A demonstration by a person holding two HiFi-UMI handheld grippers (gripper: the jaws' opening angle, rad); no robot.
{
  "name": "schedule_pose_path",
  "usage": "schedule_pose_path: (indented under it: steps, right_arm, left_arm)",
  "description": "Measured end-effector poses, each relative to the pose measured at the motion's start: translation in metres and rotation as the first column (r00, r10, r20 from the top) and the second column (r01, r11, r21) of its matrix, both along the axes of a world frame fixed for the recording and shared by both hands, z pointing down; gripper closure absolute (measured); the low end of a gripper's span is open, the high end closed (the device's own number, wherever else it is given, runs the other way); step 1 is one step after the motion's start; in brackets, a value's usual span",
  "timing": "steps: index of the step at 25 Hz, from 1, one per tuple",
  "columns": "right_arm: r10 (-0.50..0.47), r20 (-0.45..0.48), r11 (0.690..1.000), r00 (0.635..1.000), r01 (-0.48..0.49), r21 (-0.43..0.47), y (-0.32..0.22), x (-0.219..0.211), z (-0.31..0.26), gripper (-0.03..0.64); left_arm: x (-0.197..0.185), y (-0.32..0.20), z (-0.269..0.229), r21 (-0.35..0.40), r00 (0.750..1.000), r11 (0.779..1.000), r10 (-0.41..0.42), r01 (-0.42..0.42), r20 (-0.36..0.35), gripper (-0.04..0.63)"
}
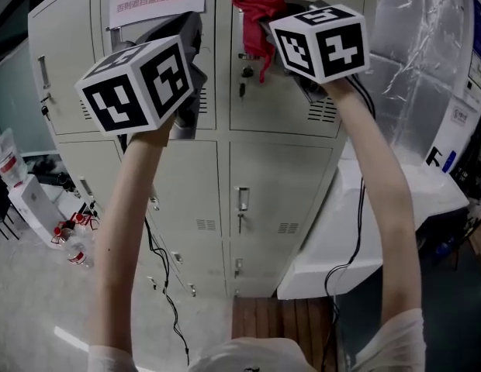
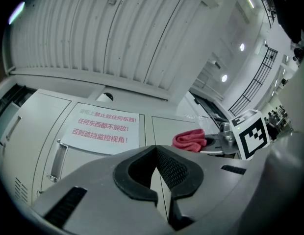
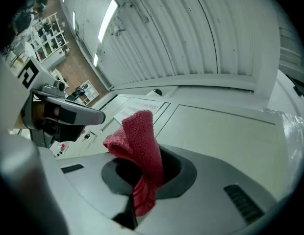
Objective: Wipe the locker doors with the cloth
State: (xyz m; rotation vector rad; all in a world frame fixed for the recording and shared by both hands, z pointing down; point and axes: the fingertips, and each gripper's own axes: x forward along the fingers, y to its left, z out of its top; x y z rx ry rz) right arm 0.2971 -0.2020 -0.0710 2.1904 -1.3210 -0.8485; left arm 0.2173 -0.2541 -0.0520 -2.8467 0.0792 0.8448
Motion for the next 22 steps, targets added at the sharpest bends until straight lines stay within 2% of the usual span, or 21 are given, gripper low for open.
schedule_pose_path:
  steps: [5,11,22]
  right_arm:
    - [0.024,0.033,1.000,0.999,-0.024,-0.011,-0.029,0.007,0.007,0.588]
    - [0.057,0.054,0.998,0.997,-0.055,-0.034,-0.042,0.018,0.012,0.588]
    - [0.105,0.018,0.993,0.994,-0.104,-0.050,-0.029,0.027,0.015,0.588]
  left_arm:
    - [0.001,-0.007,0.010,-0.001,1.000,1.000,-0.015,0.015,0.026,0.580]
    - [-0.001,-0.013,0.012,-0.004,1.000,1.000,-0.019,0.019,0.022,0.580]
    - [0.014,-0.009,0.019,-0.019,0.999,1.000,0.012,-0.011,0.034,0.580]
